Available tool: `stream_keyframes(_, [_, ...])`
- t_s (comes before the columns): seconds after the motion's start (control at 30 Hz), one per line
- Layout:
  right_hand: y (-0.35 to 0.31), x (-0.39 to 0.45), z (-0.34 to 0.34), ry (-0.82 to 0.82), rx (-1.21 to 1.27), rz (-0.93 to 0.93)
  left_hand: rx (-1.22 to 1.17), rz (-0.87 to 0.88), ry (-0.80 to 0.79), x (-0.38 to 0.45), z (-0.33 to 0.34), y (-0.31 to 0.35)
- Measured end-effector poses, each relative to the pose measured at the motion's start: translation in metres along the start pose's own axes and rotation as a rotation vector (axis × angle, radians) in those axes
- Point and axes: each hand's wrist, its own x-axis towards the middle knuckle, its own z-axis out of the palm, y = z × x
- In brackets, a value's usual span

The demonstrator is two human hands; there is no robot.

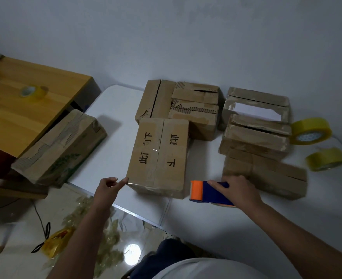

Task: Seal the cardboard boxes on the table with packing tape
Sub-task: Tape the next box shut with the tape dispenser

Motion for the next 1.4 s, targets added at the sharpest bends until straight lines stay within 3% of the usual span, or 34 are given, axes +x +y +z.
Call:
stream_keyframes(0.23, [-0.001,-0.001,-0.003,-0.009,-0.011,0.003,0.038,-0.027,-0.080,0.007,-0.008,-0.008])
stream_keyframes(0.37, [0.000,-0.003,-0.005,0.011,-0.040,0.018,0.197,0.019,0.053,0.009,-0.022,-0.016])
stream_keyframes(0.43, [0.002,-0.005,-0.005,0.018,-0.024,0.027,0.422,0.192,0.194,0.012,-0.025,-0.015])
stream_keyframes(0.5, [0.002,-0.006,-0.004,0.009,-0.018,0.033,0.631,0.509,0.315,0.005,-0.011,-0.001])
stream_keyframes(0.53, [0.002,-0.006,-0.004,0.006,-0.017,0.033,0.651,0.656,0.301,-0.002,0.003,0.012])
stream_keyframes(0.6, [0.001,-0.006,-0.002,0.011,-0.002,0.028,0.655,0.884,0.031,-0.020,0.038,0.039])
stream_keyframes(0.67, [0.002,-0.006,-0.001,0.024,0.018,0.021,0.921,1.101,-0.258,-0.028,0.073,0.046])
stream_keyframes(0.77, [0.008,-0.006,-0.002,0.030,0.030,0.023,1.188,1.283,-0.375,-0.012,0.100,0.029])
stream_keyframes(0.93, [0.018,-0.013,-0.006,0.013,0.099,0.013,1.272,1.328,-0.288,0.001,0.104,0.013])
stream_keyframes(1.4, [0.026,-0.020,-0.019,0.026,0.078,-0.072,1.255,1.328,-0.334,0.003,0.104,0.015])
